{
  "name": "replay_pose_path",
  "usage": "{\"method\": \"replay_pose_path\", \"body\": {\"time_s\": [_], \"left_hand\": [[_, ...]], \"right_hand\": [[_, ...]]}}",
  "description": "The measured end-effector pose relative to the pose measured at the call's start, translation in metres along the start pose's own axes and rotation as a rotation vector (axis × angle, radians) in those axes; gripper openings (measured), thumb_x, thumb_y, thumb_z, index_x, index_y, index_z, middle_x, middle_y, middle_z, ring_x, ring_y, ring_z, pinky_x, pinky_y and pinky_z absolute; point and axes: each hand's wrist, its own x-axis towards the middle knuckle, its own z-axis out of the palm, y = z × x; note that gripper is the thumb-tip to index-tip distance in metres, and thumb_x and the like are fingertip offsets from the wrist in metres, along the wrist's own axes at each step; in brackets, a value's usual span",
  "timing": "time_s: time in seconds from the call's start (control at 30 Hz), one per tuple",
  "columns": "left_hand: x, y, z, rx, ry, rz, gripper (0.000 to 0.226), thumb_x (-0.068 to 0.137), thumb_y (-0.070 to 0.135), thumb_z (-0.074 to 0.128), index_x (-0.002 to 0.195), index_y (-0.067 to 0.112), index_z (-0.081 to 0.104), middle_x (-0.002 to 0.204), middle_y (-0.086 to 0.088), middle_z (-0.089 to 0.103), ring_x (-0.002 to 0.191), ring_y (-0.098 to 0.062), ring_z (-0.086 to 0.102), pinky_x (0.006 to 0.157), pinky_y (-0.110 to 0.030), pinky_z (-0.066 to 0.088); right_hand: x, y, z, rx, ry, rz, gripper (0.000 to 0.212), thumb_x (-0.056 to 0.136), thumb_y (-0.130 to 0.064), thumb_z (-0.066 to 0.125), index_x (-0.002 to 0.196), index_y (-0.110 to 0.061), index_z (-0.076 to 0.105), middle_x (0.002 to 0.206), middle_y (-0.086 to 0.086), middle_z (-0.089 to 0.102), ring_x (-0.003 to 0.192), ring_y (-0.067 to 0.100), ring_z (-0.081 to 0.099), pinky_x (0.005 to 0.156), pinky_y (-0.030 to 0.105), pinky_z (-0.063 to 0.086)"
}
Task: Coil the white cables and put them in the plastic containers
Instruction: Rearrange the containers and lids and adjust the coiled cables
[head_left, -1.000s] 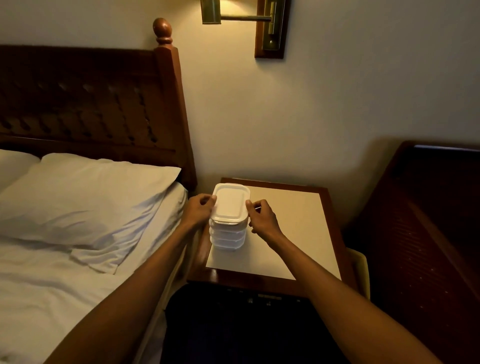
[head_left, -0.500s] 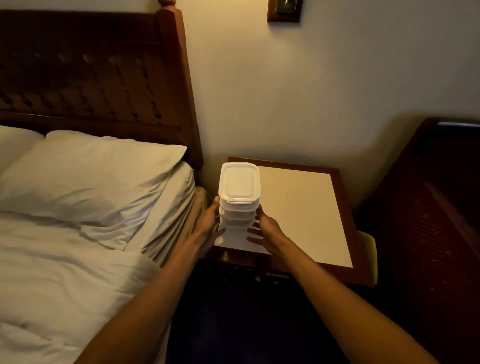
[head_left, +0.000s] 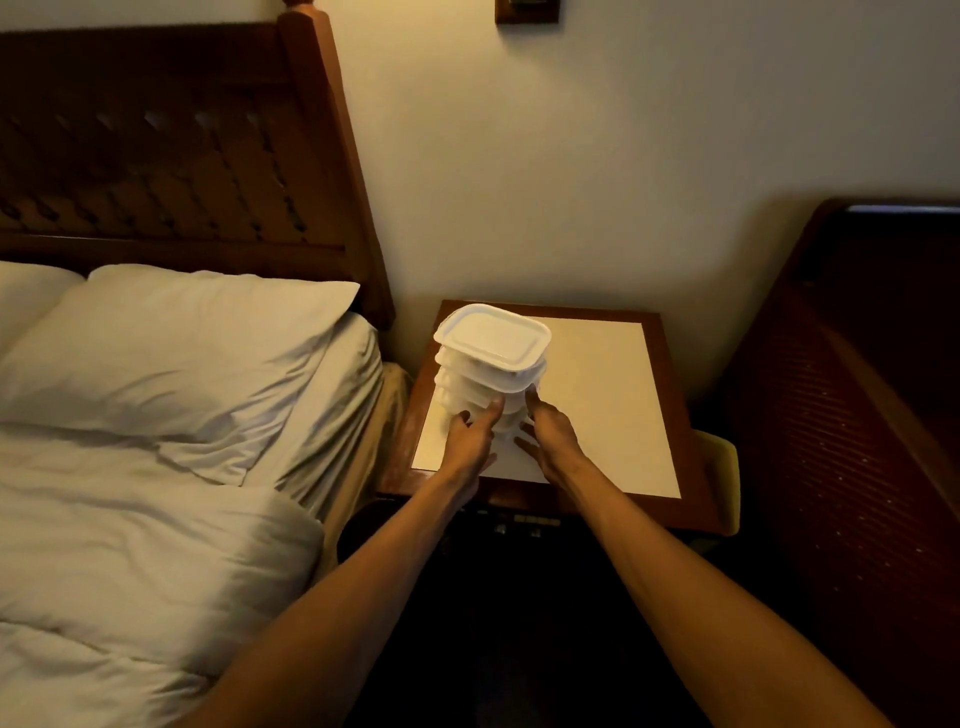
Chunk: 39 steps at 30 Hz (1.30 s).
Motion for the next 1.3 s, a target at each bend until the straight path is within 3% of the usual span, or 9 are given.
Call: {"method": "replay_pose_path", "body": {"time_s": [0.13, 0.23, 0.37, 0.47, 0.73, 0.9, 1.0, 1.07, 1.3], "left_hand": [[0.01, 0.004, -0.013, 0.149, 0.118, 0.003, 0.06, 0.081, 0.069, 0.06, 0.119, 0.023, 0.052, 0.11, 0.004, 0.061, 0.107, -0.027, 0.06, 0.088, -0.047, 0.052], [0.045, 0.0, -0.052, 0.261, 0.296, 0.019, 0.071, 0.064, 0.079, 0.058, 0.108, 0.024, 0.055, 0.113, -0.005, 0.064, 0.102, -0.028, 0.063, 0.09, -0.049, 0.053], [0.066, 0.013, -0.072, 0.268, 0.222, 0.073, 0.072, 0.079, 0.052, 0.067, 0.139, 0.019, 0.045, 0.14, -0.001, 0.053, 0.121, -0.025, 0.054, 0.1, -0.05, 0.046], [0.057, 0.022, -0.061, 0.234, 0.042, 0.116, 0.049, 0.092, 0.016, 0.068, 0.136, 0.023, 0.049, 0.128, 0.001, 0.055, 0.115, -0.021, 0.052, 0.09, -0.043, 0.048], [0.058, 0.005, -0.045, 0.066, 0.084, 0.062, 0.075, 0.083, 0.04, 0.074, 0.143, 0.005, 0.043, 0.14, -0.013, 0.051, 0.112, -0.03, 0.061, 0.096, -0.041, 0.052], [0.064, 0.007, -0.028, -0.009, 0.08, -0.031, 0.077, 0.087, 0.032, 0.073, 0.146, 0.0, 0.035, 0.146, -0.018, 0.043, 0.121, -0.038, 0.056, 0.103, -0.042, 0.048], [0.072, 0.006, -0.021, -0.1, 0.067, -0.077, 0.042, 0.084, 0.022, 0.077, 0.111, -0.003, 0.058, 0.106, -0.011, 0.059, 0.11, -0.032, 0.056, 0.094, -0.035, 0.052], [0.076, 0.009, -0.016, -0.148, 0.088, -0.1, 0.022, 0.084, 0.016, 0.076, 0.089, 0.004, 0.058, 0.084, -0.004, 0.049, 0.1, -0.028, 0.05, 0.088, -0.033, 0.053], [0.099, 0.03, 0.0, -0.186, 0.063, -0.132, 0.012, 0.088, 0.01, 0.072, 0.091, 0.005, 0.061, 0.103, -0.007, 0.057, 0.119, -0.034, 0.051, 0.106, -0.044, 0.046]], "right_hand": [[0.004, 0.0, -0.011, -0.021, 0.019, 0.005, 0.046, 0.094, -0.056, 0.05, 0.12, -0.018, 0.054, 0.122, 0.005, 0.056, 0.116, 0.028, 0.056, 0.088, 0.039, 0.054], [0.01, 0.006, -0.017, -0.027, 0.044, 0.019, 0.05, 0.1, -0.043, 0.047, 0.138, -0.01, 0.046, 0.128, 0.006, 0.053, 0.119, 0.027, 0.054, 0.089, 0.038, 0.052], [0.014, 0.017, -0.014, -0.042, 0.029, 0.032, 0.046, 0.101, -0.034, 0.048, 0.137, -0.006, 0.046, 0.13, 0.01, 0.053, 0.117, 0.025, 0.052, 0.094, 0.041, 0.052], [0.018, 0.018, -0.009, -0.047, 0.014, 0.026, 0.048, 0.1, -0.039, 0.049, 0.137, -0.008, 0.047, 0.129, 0.007, 0.054, 0.118, 0.025, 0.051, 0.093, 0.042, 0.051], [0.03, 0.012, -0.026, -0.096, 0.114, -0.087, 0.042, 0.096, -0.041, 0.057, 0.12, -0.007, 0.058, 0.121, 0.009, 0.06, 0.113, 0.028, 0.056, 0.085, 0.037, 0.054], [0.037, 0.006, -0.036, -0.19, 0.225, -0.113, 0.053, 0.097, -0.044, 0.053, 0.115, 0.006, 0.058, 0.116, 0.026, 0.061, 0.11, 0.043, 0.056, 0.096, 0.057, 0.048], [0.04, 0.001, -0.038, -0.21, 0.243, -0.1, 0.039, 0.099, -0.044, 0.048, 0.095, -0.009, 0.063, 0.095, 0.013, 0.065, 0.104, 0.037, 0.061, 0.095, 0.054, 0.051], [0.045, -0.003, -0.04, -0.194, 0.238, -0.097, 0.028, 0.099, -0.042, 0.048, 0.092, -0.018, 0.06, 0.09, 0.004, 0.063, 0.094, 0.03, 0.064, 0.094, 0.051, 0.053], [0.074, -0.021, -0.048, -0.123, 0.22, -0.068, 0.021, 0.099, -0.033, 0.052, 0.103, -0.014, 0.061, 0.11, 0.009, 0.063, 0.096, 0.026, 0.061, 0.091, 0.043, 0.056]]}}
